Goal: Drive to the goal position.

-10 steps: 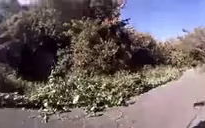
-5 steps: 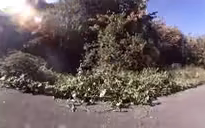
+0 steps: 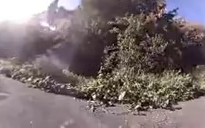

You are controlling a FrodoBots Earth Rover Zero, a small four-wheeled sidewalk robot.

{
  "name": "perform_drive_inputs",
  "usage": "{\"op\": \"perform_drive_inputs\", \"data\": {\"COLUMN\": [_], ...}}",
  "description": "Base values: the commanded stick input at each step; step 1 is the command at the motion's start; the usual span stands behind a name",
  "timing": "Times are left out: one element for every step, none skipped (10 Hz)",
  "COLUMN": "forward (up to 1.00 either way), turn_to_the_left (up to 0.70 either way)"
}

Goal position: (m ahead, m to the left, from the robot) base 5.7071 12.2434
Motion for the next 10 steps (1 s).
{"op": "perform_drive_inputs", "data": {"forward": [0.0, 0.0, 0.0, 0.0, 0.0, 0.01, 0.05, 0.42, 1.0, 1.0], "turn_to_the_left": [1.0, 1.0, 1.0, 1.0, 1.0, 0.85, 0.22, 0.01, 0.01, 0.01]}}
